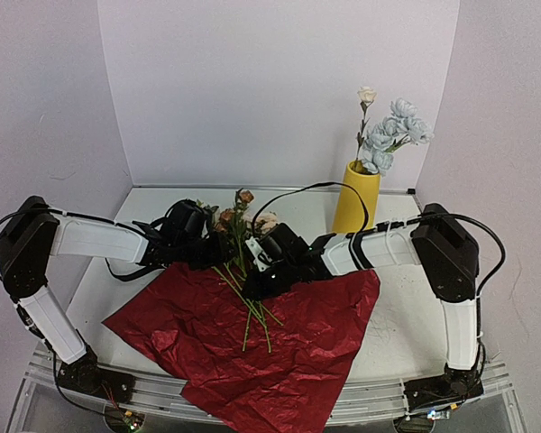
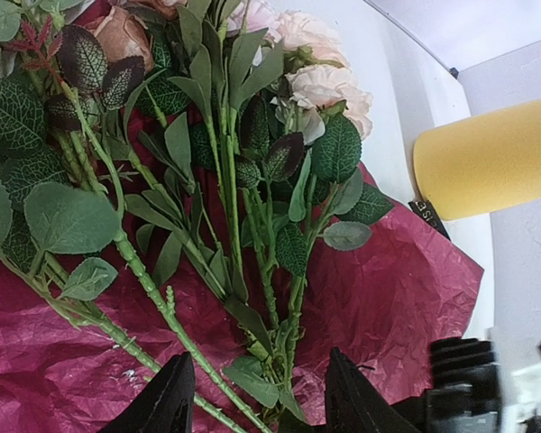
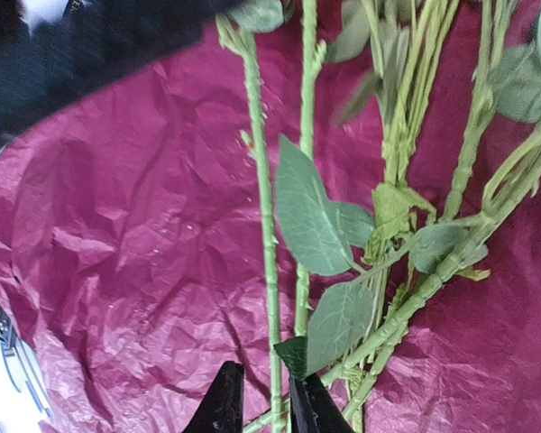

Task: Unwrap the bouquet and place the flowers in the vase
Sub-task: Pick up the fake flower from the wrapping paper.

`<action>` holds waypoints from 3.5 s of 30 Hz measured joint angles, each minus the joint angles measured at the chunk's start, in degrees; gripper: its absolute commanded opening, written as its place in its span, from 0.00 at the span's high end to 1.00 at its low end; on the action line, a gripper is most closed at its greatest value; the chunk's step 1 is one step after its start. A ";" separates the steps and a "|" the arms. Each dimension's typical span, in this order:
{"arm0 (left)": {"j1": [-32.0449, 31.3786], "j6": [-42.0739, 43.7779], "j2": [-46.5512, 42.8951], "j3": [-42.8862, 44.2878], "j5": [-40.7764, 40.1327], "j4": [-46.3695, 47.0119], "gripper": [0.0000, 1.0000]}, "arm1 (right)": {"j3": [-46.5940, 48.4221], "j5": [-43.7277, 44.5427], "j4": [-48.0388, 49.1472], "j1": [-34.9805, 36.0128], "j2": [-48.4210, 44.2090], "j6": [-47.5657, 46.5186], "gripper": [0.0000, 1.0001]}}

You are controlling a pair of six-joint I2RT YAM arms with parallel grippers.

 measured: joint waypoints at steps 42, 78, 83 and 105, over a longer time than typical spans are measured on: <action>0.01 -0.38 -8.97 -2.97 -3.68 0.32 0.24 | 1.55 3.25 0.37 0.04 -4.71 -0.68 1.00; 1.25 -7.10 -9.91 -4.91 -5.00 1.81 0.71 | -3.75 1.61 2.34 0.51 -13.11 0.00 1.00; 1.36 -6.22 -9.33 -4.86 -5.06 1.80 0.91 | -5.26 -0.65 3.87 0.61 -13.12 0.74 1.00; 1.62 10.30 -15.22 -4.29 2.44 2.44 1.00 | -6.38 -1.74 5.51 -0.05 -16.93 1.90 0.66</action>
